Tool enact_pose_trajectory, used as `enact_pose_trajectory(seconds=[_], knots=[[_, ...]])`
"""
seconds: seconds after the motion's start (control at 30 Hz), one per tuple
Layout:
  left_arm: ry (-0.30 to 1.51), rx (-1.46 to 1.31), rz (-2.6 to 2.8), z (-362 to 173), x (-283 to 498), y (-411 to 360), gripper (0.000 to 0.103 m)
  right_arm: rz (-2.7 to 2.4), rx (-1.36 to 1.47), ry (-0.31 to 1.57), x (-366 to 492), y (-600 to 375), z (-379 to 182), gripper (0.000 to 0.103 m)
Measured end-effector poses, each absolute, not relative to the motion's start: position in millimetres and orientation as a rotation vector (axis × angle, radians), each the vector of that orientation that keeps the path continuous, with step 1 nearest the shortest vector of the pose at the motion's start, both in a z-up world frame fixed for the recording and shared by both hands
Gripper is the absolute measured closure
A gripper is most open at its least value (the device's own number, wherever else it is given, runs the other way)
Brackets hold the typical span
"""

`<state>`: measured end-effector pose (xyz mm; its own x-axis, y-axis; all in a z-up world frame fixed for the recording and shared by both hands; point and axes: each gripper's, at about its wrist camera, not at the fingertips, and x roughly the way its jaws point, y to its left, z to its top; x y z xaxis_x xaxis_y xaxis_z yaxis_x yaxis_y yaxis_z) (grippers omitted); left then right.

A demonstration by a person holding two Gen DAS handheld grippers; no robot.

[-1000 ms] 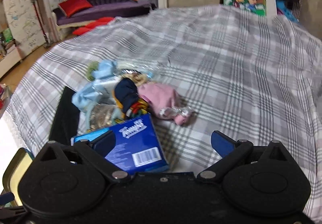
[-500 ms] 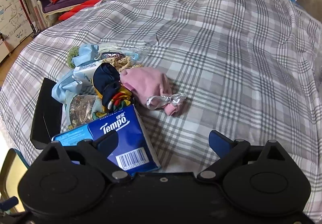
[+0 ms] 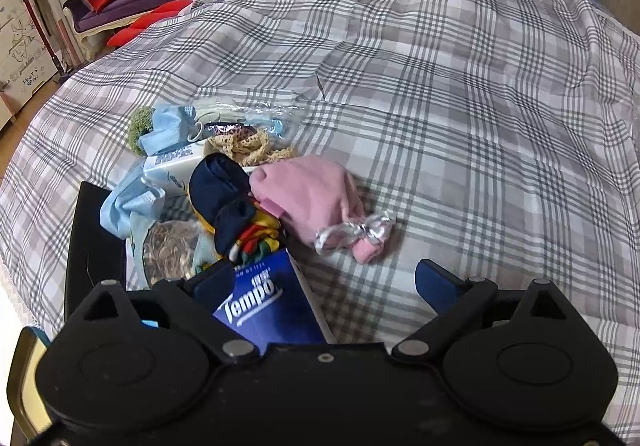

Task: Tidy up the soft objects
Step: 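Move the right tool toward the pink cloth pouch beside the tissue pack, then grasp the pink cloth pouch with the right tool and lift it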

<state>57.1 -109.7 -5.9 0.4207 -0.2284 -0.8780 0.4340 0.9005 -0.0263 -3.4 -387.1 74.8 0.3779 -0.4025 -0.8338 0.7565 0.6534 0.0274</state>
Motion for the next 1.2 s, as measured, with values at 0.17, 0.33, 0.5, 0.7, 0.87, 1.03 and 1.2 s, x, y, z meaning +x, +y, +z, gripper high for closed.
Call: enact_pose_trajectory(seconds=[0.17, 0.33, 0.5, 0.7, 0.87, 1.03, 1.2], knots=[[1.065, 0.216, -0.440, -8.5, 54.7, -112.7, 0.004, -0.805, 0.496, 0.897, 5.5, -405.1, 65.0, 0.006], [1.078, 0.222, -0.458, -10.0, 53.0, -119.7, 0.004, -0.833, 0.590, 0.886, 6.4, -427.0, 45.9, 0.006], [1.079, 0.251, -0.461, -9.5, 47.1, -129.2, 0.004, -0.880, 0.542, 0.903, 14.2, -441.4, 22.6, 0.006], [1.093, 0.271, -0.477, -4.1, 39.7, -141.6, 0.004, -0.881, 0.654, 0.923, 19.3, -472.9, 2.6, 0.006], [1.074, 0.292, -0.494, 7.7, 35.2, -152.3, 0.004, -0.913, 0.705, 0.897, 20.4, -491.3, 11.5, 0.008], [1.058, 0.296, -0.497, 18.1, 35.3, -159.8, 0.004, -0.920, 0.773, 0.904, 29.8, -507.7, 12.3, 0.012], [1.048, 0.289, -0.496, 28.2, 41.9, -166.7, 0.004, -0.906, 0.784, 0.886, 40.2, -512.6, 9.8, 0.019]])
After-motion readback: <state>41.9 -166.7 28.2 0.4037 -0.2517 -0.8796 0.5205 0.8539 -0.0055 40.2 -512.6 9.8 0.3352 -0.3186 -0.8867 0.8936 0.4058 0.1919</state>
